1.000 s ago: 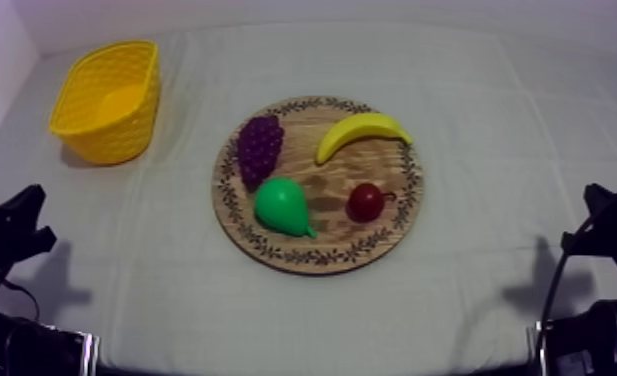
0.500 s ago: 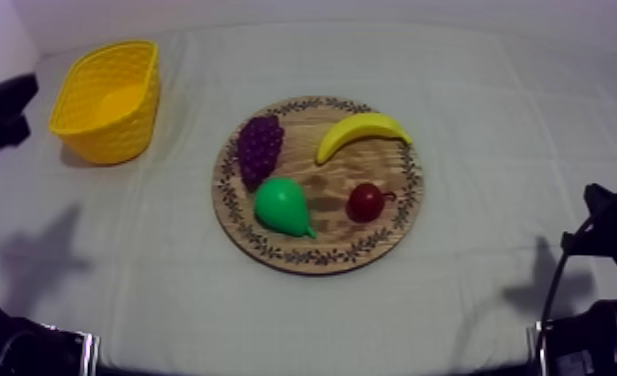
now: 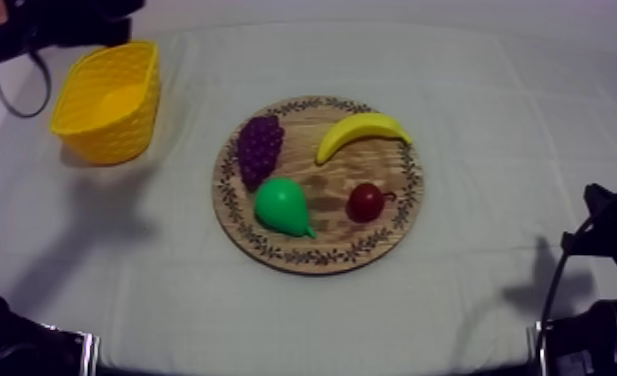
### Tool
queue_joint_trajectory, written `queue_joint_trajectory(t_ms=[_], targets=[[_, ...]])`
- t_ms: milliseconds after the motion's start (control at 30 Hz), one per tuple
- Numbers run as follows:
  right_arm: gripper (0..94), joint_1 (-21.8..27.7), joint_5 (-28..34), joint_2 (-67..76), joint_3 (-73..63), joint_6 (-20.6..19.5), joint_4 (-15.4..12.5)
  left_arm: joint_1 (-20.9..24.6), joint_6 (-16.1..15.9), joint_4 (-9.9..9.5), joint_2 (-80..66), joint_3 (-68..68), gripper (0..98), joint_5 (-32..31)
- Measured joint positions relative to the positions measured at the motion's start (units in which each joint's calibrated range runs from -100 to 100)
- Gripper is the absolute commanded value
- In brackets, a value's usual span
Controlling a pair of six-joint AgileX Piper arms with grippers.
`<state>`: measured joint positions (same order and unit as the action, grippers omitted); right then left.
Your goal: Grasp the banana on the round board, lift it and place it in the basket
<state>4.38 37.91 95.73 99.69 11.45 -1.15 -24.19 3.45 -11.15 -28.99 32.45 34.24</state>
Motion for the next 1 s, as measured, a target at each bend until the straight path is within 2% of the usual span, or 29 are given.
queue_joint_trajectory(t_ms=[167, 567, 700, 867, 1000], targets=[[0.3, 0.0, 0.0, 0.0, 0.0, 0.0, 0.0, -4.3, 1.7, -1.59, 8.2, -6.2, 6.0, 0.9], [0.3, 0.0, 0.0, 0.0, 0.0, 0.0, 0.0, -8.8, 3.7, -1.66, 24.4, -10.9, 7.1, -3.0], [0.3, 0.0, 0.0, 0.0, 0.0, 0.0, 0.0, -10.0, 3.7, -1.66, 29.5, -13.2, 7.1, -1.7], [0.3, 0.0, 0.0, 0.0, 0.0, 0.0, 0.0, -10.6, 3.7, -1.08, 35.2, -14.9, 7.5, -1.4], [0.3, 0.0, 0.0, 0.0, 0.0, 0.0, 0.0, -10.7, 3.8, -0.8, 37.7, -13.0, 9.7, -3.6]])
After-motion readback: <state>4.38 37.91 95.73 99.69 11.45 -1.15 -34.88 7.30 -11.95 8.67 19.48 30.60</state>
